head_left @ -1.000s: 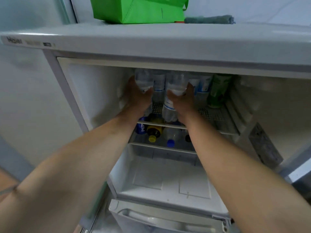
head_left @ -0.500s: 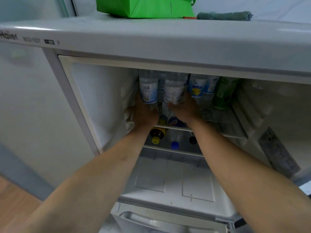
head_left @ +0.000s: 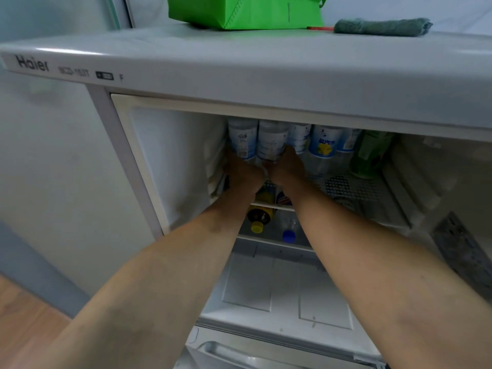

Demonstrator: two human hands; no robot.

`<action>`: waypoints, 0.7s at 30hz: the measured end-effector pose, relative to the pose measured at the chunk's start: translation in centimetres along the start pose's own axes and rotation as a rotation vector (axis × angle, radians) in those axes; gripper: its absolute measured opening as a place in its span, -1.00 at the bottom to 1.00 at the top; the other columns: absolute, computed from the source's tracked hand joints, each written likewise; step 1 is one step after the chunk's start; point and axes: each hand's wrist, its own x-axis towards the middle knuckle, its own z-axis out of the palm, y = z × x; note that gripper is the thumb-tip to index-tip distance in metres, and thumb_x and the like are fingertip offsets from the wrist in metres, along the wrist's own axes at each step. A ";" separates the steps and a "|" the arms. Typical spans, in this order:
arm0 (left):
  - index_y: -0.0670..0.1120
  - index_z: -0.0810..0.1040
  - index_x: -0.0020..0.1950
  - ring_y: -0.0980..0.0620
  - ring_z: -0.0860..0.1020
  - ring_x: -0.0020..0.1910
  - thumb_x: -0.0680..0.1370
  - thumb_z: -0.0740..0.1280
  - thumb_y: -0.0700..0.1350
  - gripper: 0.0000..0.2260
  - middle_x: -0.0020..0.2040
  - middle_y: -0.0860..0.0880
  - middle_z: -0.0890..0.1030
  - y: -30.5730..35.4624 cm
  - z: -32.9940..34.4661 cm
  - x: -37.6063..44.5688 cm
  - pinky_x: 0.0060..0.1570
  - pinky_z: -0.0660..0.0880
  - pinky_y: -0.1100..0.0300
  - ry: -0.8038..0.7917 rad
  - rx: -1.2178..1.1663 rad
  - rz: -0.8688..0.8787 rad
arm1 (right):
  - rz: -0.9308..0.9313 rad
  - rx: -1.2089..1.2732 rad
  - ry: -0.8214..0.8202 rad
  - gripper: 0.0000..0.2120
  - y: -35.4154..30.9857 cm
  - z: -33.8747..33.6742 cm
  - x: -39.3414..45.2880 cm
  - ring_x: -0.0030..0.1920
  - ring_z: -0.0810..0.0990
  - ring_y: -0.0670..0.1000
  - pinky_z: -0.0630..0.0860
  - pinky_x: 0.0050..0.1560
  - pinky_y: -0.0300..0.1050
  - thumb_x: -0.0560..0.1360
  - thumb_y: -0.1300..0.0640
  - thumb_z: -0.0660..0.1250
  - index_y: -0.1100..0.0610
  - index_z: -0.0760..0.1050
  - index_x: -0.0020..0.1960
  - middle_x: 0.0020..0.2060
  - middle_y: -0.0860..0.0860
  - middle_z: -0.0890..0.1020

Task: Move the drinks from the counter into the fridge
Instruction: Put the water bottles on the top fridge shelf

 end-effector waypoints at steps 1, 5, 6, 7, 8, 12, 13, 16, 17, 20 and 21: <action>-0.18 0.18 0.55 -0.08 0.35 0.44 0.56 0.35 -0.20 -0.39 0.49 -0.16 0.35 -0.1 -0.1 -0.3 0.36 0.23 0.23 -0.003 -0.034 0.004 | 0.003 -0.006 0.004 -0.46 0.0 0.0 0.1 0.29 0.52 0.11 0.47 0.26 -0.07 0.51 0.03 0.43 0.18 0.34 0.39 0.33 0.12 0.52; -0.21 0.28 0.49 -0.11 0.40 0.40 0.59 0.32 -0.22 -0.51 0.42 -0.18 0.42 -0.3 -0.3 -0.1 0.43 0.31 0.03 -0.080 -0.019 -0.037 | 0.033 0.008 0.013 -0.45 0.3 -0.2 -0.2 0.29 0.52 0.10 0.45 0.24 -0.11 0.50 0.03 0.45 0.16 0.34 0.40 0.34 0.10 0.52; -0.22 0.30 0.47 -0.11 0.40 0.39 0.60 0.31 -0.21 -0.55 0.41 -0.18 0.43 -0.5 -0.4 -0.1 0.41 0.31 0.06 -0.099 0.019 -0.057 | 0.038 0.025 0.021 -0.47 0.5 -0.2 -0.4 0.28 0.52 0.10 0.44 0.20 -0.14 0.51 0.04 0.44 0.16 0.35 0.39 0.33 0.10 0.52; -0.21 0.33 0.46 -0.09 0.41 0.37 0.62 0.27 -0.20 -0.60 0.41 -0.18 0.44 -0.7 -0.4 -0.2 0.37 0.29 0.16 -0.089 0.022 -0.045 | 0.038 0.045 0.031 -0.49 0.6 -0.2 -0.6 0.28 0.52 0.09 0.43 0.18 -0.16 0.52 0.05 0.43 0.15 0.36 0.39 0.32 0.09 0.53; -0.19 0.36 0.43 -0.07 0.42 0.35 0.63 0.23 -0.20 -0.65 0.39 -0.16 0.46 -1.1 -0.4 -0.6 0.30 0.27 0.27 -0.058 -0.011 -0.013 | 0.033 0.060 0.046 -0.54 0.7 -0.2 -0.8 0.26 0.53 0.09 0.43 0.17 -0.16 0.53 0.07 0.41 0.15 0.38 0.37 0.31 0.09 0.54; -0.18 0.44 0.39 0.06 0.45 0.18 0.61 0.20 -0.29 -0.66 0.31 -0.15 0.53 -2.2 -0.6 -2.4 0.19 0.28 0.29 0.029 -0.175 0.022 | 0.026 -0.036 0.106 -0.77 0.6 0.1 -1.6 0.15 0.56 0.08 0.39 0.03 -0.22 0.60 0.12 0.28 0.19 0.51 0.21 0.19 0.11 0.59; -0.18 0.44 0.39 0.08 0.44 0.16 0.61 0.19 -0.31 -0.66 0.29 -0.15 0.53 -2.4 -0.5 -2.6 0.19 0.29 0.28 0.015 -0.190 0.022 | 0.025 -0.054 0.099 -0.80 0.4 0.2 -1.6 0.10 0.57 0.07 0.40 0.00 -0.21 0.61 0.14 0.26 0.22 0.54 0.15 0.15 0.13 0.61; -0.15 0.42 0.42 -0.02 0.48 0.26 0.59 0.17 -0.32 -0.62 0.32 -0.12 0.52 -2.3 -0.6 -2.3 0.28 0.36 0.21 -0.052 -0.202 0.039 | 0.001 -0.097 0.036 -0.83 0.0 -0.1 -1.8 0.01 0.59 0.08 0.45 -0.05 -0.16 0.60 0.19 0.25 0.26 0.56 0.04 0.03 0.16 0.64; -0.14 0.40 0.44 -0.05 0.48 0.28 0.59 0.16 -0.31 -0.60 0.34 -0.11 0.51 -2.3 -0.6 -2.2 0.33 0.37 0.15 -0.067 -0.204 0.039 | -0.010 -0.104 0.013 -0.82 0.0 -0.3 -1.9 0.02 0.59 0.08 0.47 -0.03 -0.14 0.59 0.20 0.25 0.27 0.57 0.06 0.04 0.16 0.64; -0.09 0.38 0.46 -0.05 0.45 0.32 0.61 0.14 -0.30 -0.59 0.36 -0.08 0.49 -2.6 -0.9 -2.5 0.31 0.32 0.22 -0.075 -0.243 0.039 | -0.045 -0.117 -0.039 -0.77 0.4 -1.1 -2.2 0.13 0.58 0.12 0.52 0.18 -0.03 0.59 0.25 0.25 0.29 0.54 0.20 0.16 0.19 0.62; -0.08 0.37 0.47 0.00 0.44 0.32 0.61 0.13 -0.31 -0.57 0.36 -0.05 0.48 -3.0 -1.1 -2.8 0.28 0.29 0.29 -0.072 -0.262 0.055 | -0.044 -0.106 -0.033 -0.75 0.6 -1.2 -2.4 0.15 0.57 0.10 0.49 0.19 -0.06 0.59 0.24 0.25 0.28 0.53 0.23 0.19 0.19 0.61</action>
